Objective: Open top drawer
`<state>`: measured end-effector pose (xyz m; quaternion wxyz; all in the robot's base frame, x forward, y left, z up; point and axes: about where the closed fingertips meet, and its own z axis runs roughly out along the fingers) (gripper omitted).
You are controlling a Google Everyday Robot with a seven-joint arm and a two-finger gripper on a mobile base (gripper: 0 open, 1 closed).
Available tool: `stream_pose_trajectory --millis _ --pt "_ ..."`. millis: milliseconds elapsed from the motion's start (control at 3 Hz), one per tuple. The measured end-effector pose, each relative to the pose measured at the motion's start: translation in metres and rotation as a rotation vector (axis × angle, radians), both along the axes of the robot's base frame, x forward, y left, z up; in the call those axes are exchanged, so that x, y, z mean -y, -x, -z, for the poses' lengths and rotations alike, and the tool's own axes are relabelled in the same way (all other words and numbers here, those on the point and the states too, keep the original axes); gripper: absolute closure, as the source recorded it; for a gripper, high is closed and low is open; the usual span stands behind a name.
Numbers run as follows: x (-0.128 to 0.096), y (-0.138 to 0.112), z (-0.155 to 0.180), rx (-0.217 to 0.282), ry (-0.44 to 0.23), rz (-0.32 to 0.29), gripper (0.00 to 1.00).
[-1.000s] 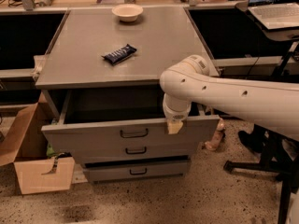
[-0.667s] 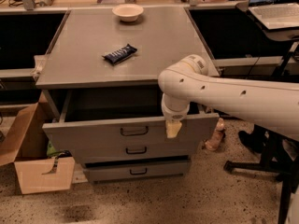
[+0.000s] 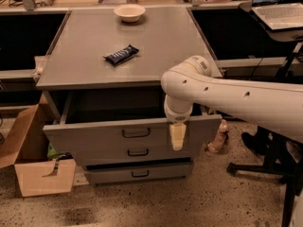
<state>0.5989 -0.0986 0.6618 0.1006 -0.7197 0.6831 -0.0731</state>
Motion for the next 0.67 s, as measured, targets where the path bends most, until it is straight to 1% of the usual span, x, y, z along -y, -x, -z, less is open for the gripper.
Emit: stream_pose_trajectory --millis 333,667 --pt "-0.002 0.032 0.012 -0.098 -0.027 -0.038 0.00" --pt "-0.004 0.062 0.020 -0.169 -0.031 -0.074 0.00"
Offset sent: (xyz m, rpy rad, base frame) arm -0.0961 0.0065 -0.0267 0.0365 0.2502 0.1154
